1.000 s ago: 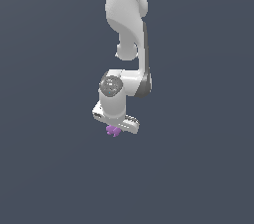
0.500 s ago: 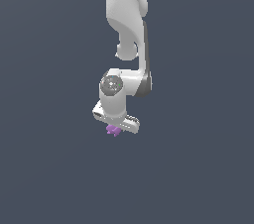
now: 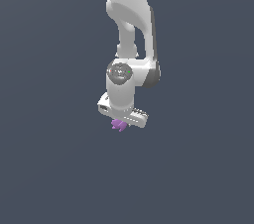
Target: Pick up the object and move it to a goal position.
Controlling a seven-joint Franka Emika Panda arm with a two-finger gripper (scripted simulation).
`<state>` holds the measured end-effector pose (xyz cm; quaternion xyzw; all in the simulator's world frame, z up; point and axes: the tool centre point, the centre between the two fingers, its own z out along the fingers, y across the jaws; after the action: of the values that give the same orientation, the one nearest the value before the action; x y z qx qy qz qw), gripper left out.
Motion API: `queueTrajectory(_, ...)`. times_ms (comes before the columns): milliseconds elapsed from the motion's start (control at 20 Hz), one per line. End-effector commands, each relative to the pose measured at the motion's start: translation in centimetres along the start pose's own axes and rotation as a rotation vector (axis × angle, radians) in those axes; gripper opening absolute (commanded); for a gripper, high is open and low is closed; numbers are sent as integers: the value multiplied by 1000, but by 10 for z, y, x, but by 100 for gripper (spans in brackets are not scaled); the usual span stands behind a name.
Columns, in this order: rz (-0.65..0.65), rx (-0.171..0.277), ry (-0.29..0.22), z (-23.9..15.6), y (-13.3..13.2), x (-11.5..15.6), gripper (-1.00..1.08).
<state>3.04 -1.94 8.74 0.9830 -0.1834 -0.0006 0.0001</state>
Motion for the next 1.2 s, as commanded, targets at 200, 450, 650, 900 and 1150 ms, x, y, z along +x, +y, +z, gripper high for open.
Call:
queueTrajectory(200, 0, 1, 1, -59, -32, -22, -100)
queueTrajectory(450, 0, -1, 2, -112, -61, -41, -100)
queueTrajectory(650, 0, -1, 2, -155, -85, -56, -100)
queueTrajectory(900, 0, -1, 2, -207, -114, -74, -100)
queueTrajectory(1150, 0, -1, 2, -248, -137, -87, -100)
